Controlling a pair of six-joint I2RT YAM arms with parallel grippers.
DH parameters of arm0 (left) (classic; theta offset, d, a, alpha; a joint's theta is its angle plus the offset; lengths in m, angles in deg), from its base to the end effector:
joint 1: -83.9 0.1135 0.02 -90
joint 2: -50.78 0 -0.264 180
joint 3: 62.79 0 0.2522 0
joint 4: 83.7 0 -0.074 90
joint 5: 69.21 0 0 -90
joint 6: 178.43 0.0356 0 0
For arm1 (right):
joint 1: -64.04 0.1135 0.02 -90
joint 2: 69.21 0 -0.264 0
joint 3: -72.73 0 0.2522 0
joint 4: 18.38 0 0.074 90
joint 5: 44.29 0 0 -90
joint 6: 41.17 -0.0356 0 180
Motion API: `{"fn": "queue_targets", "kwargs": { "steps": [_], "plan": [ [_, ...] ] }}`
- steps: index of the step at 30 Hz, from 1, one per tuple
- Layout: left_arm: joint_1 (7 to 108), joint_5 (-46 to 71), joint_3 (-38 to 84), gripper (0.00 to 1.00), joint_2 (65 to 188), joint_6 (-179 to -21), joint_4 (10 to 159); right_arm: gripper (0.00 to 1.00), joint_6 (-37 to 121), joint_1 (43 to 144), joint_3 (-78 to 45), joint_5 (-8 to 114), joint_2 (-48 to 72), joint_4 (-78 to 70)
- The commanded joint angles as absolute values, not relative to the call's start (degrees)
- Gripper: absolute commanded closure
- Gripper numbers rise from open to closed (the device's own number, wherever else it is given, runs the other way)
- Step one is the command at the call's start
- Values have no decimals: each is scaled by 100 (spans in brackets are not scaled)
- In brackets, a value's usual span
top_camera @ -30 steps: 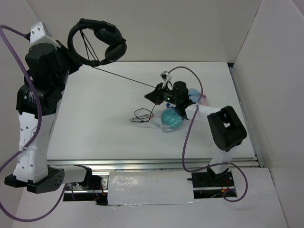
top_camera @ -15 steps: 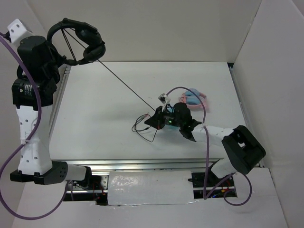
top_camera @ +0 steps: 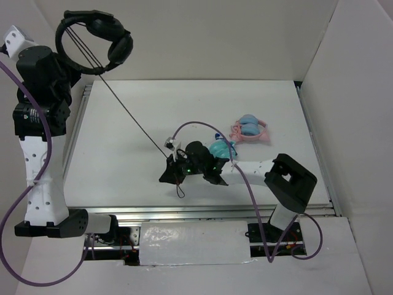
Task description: Wrap the headphones
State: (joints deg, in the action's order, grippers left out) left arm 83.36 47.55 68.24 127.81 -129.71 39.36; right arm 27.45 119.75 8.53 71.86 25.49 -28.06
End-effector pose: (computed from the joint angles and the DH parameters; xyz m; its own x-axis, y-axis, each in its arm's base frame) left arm 0.2148 0.0140 0.5694 0.2526 -0.5915 -0.7657 -0.3654 0.6745 -0.6415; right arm 0.1887 0.3046 0.2110 -0.5414 -0.2132 -0.8133 -0.8337 0.2610 0.4866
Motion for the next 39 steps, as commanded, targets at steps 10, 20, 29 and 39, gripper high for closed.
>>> {"fn": "queue_targets", "kwargs": {
  "steps": [10, 20, 29, 39],
  "plan": [
    [8363, 3354, 6628, 100, 12118, -13053, 4905, 100, 2774, 10553, 272, 7857, 3046, -2607],
    [8364, 1841, 5943, 100, 11749, -13010, 5442, 100, 3038, 10624, -449, 7928, 3678, -2449],
    [8363, -546, 4442, 100, 10800, -12034, 6205, 100, 4152, 9192, -2055, 7701, 3802, -685],
    [7635, -867, 1927, 100, 9886, -10856, 6610, 100, 6154, 8514, -4903, 7113, 4109, 1803]
  ]
}}
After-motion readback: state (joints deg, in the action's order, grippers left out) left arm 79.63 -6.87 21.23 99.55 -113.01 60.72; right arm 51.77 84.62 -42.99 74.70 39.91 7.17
